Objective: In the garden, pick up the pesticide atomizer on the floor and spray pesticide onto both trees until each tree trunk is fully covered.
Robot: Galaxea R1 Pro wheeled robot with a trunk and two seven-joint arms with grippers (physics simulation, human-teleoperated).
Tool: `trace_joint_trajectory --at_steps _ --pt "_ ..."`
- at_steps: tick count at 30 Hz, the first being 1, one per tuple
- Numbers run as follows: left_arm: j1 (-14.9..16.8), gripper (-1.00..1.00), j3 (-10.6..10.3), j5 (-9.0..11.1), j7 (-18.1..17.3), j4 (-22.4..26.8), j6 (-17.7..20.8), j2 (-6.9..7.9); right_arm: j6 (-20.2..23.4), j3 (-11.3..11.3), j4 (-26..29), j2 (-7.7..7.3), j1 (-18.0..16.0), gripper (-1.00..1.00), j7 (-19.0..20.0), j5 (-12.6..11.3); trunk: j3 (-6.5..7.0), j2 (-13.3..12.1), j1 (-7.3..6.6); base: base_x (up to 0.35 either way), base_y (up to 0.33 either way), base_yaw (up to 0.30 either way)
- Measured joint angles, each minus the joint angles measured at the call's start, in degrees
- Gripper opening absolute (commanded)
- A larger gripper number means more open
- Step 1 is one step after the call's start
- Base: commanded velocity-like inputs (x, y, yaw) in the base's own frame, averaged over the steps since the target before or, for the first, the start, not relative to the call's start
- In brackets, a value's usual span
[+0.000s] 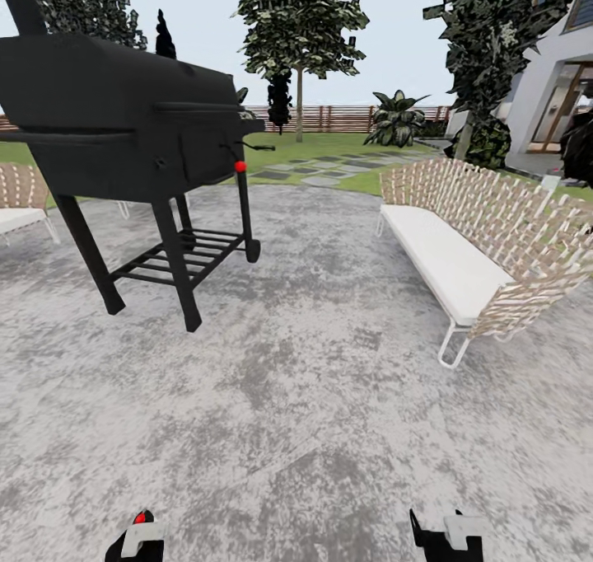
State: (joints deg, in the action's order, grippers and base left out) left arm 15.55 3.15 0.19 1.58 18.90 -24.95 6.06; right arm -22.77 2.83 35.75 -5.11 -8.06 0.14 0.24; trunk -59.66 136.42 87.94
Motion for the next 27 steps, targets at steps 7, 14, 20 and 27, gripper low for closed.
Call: trace_joint_trajectory --at_steps 7,14,20,27 --pt "0.0 -1.0 0.01 0.04 0.0 -0.01 0.05 0.0 0.01 -0.03 -0.05 -0.07 0.0 1.0 0.04 0.02 0.0 0.0 0.0 0.338 0.0 -0.001" --pt "0.0 -1.0 0.01 0.07 0.0 -0.01 0.08 0.0 0.01 -0.01 -0.06 -0.07 0.0 1.0 -0.02 0.02 0.0 0.0 0.0 0.339 0.0 0.0" --pt "0.0 -1.0 0.01 0.15 0.01 -0.01 0.08 0.0 -0.03 -0.08 0.01 -0.02 0.04 1.0 -0.05 -0.05 0.01 0.0 0.0 0.338 0.0 -0.011" --pt "0.0 -1.0 0.01 0.24 0.0 -0.01 0.08 0.0 -0.02 -0.08 -0.06 0.01 -0.01 1.0 -0.05 0.01 0.43 0.0 0.0 0.338 0.0 -0.134"
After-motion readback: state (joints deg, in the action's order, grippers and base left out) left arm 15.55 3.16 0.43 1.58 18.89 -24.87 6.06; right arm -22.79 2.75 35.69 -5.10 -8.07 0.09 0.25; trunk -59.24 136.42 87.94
